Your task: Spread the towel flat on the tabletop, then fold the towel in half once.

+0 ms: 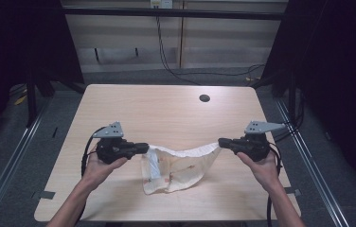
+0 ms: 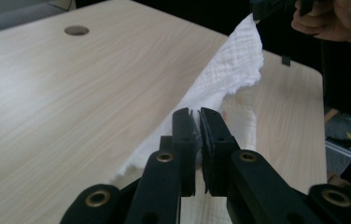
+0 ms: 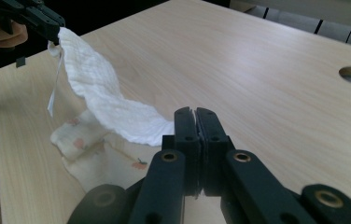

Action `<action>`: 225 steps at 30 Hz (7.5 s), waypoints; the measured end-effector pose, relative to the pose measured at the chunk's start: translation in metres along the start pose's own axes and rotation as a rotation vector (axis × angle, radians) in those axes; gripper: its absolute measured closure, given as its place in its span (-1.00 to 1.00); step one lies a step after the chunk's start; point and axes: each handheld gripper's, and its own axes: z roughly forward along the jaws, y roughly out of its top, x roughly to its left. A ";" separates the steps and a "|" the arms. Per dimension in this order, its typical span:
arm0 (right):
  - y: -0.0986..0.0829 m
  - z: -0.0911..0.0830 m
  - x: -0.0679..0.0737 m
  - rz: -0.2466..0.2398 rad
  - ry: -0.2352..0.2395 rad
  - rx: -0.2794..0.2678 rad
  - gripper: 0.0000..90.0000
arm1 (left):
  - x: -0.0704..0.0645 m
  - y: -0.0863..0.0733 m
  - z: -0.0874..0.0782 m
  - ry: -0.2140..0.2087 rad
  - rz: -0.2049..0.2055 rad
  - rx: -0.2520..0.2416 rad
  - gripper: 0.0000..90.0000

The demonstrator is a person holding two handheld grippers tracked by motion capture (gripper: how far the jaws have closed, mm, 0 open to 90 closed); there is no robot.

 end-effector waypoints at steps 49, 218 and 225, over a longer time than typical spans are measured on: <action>0.079 -0.071 0.047 -0.141 -0.037 -0.111 0.98 | -0.016 0.055 -0.061 0.055 0.002 -0.136 0.90; -0.038 0.127 -0.093 0.104 -0.199 0.311 0.70 | 0.114 -0.053 0.071 0.248 -0.287 0.239 0.17; -0.041 0.127 -0.095 0.175 -0.173 0.276 0.93 | 0.121 -0.052 0.083 0.261 -0.284 0.233 0.22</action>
